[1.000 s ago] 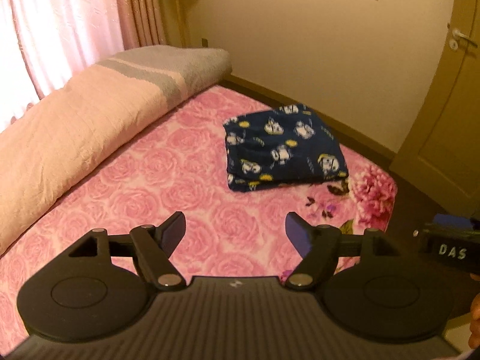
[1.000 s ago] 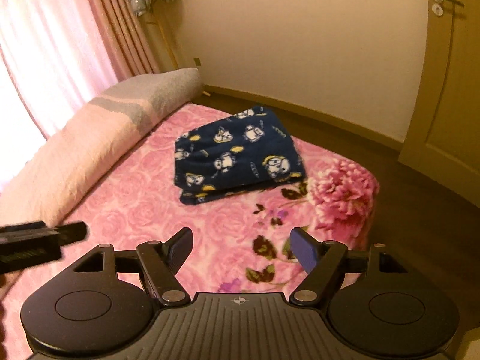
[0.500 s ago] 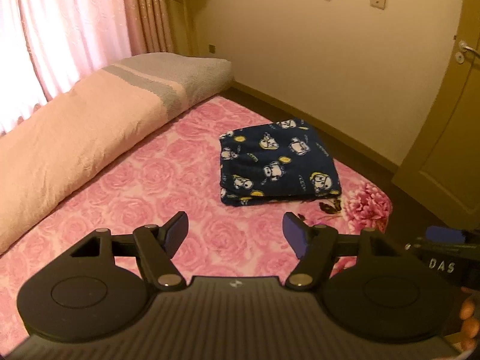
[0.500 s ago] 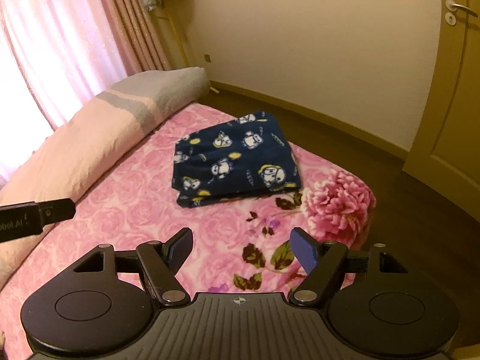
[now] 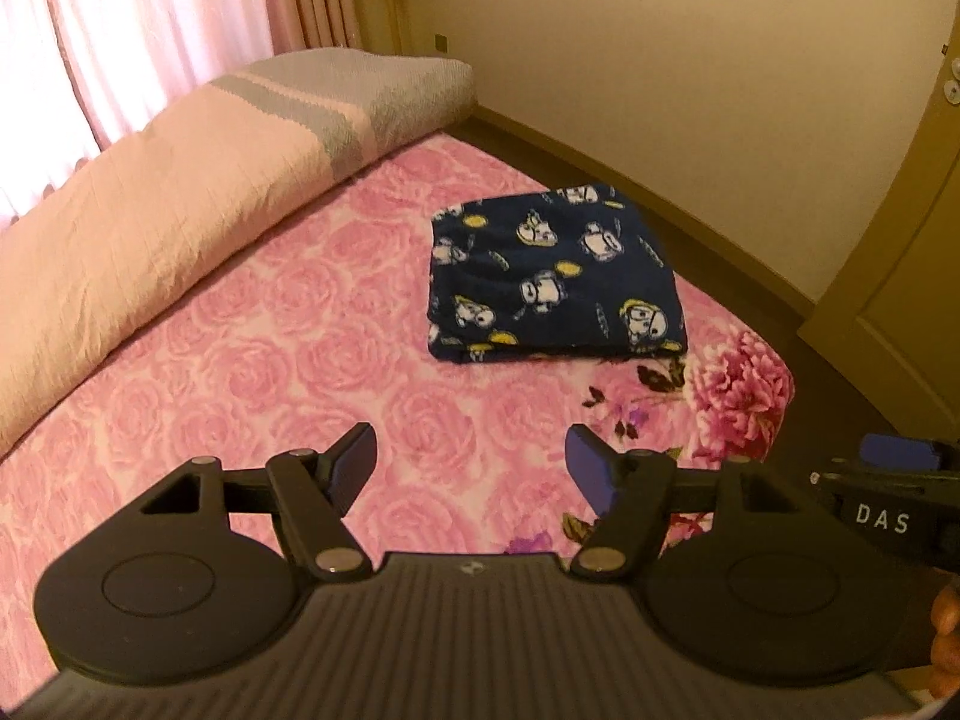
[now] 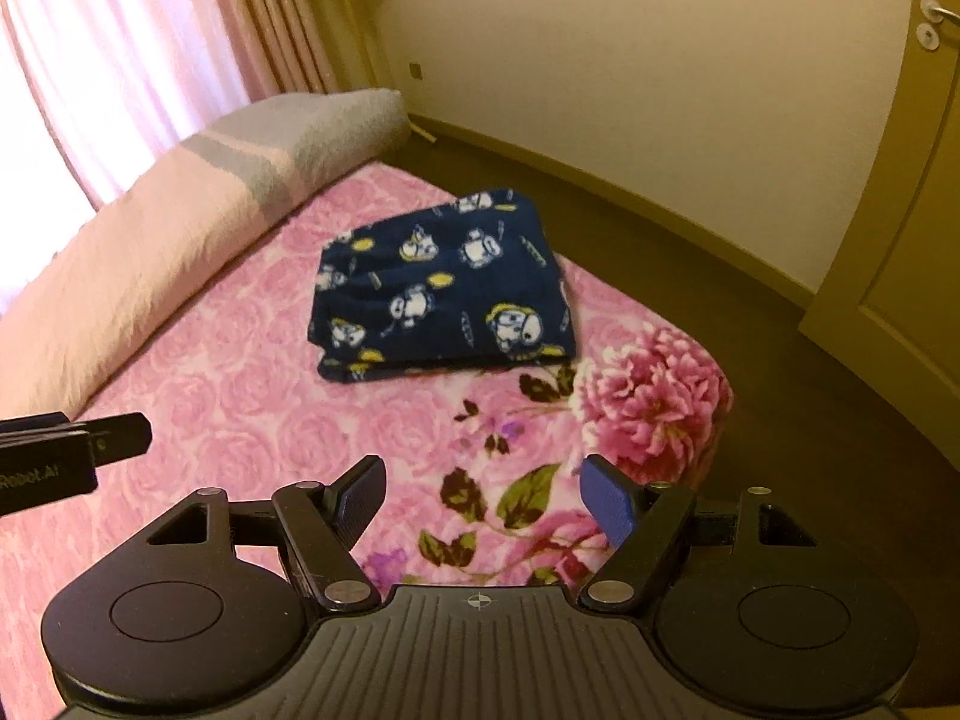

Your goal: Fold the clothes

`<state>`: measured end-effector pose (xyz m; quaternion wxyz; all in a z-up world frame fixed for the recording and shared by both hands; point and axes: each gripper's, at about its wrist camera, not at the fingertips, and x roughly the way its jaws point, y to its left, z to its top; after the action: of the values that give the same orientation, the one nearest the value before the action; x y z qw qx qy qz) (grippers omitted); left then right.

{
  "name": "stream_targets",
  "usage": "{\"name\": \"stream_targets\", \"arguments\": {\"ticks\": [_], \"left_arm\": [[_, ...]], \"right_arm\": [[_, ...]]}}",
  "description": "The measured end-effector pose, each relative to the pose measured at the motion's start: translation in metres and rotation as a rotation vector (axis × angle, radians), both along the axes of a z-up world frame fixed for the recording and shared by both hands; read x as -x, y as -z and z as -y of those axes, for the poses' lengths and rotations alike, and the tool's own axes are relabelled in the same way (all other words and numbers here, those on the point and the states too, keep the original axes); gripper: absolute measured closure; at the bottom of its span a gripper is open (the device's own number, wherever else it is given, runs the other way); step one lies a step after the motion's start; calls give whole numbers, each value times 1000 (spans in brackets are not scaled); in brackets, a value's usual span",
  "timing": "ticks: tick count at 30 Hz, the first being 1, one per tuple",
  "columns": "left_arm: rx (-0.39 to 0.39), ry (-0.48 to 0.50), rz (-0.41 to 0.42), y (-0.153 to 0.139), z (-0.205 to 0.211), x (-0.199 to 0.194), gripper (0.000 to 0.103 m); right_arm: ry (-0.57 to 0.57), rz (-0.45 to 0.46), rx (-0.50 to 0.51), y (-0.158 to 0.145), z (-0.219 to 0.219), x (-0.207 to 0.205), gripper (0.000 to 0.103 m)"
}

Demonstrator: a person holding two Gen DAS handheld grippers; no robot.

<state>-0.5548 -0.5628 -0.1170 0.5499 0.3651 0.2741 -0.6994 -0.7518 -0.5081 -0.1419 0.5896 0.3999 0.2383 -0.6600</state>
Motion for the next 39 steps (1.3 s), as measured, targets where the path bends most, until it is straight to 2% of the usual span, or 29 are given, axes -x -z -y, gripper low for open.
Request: {"name": "stream_targets", "arguments": {"ticks": [6, 27, 39], "left_arm": [[-19, -6, 7, 8, 6, 5, 37], [-74, 32, 24, 26, 38, 19, 37], [-99, 21, 24, 37, 54, 20, 37]], "right_arm": [[1, -7, -46, 7, 13, 5, 28], [9, -6, -104, 18, 49, 12, 28], [7, -11, -131, 28, 66, 16, 28]]}}
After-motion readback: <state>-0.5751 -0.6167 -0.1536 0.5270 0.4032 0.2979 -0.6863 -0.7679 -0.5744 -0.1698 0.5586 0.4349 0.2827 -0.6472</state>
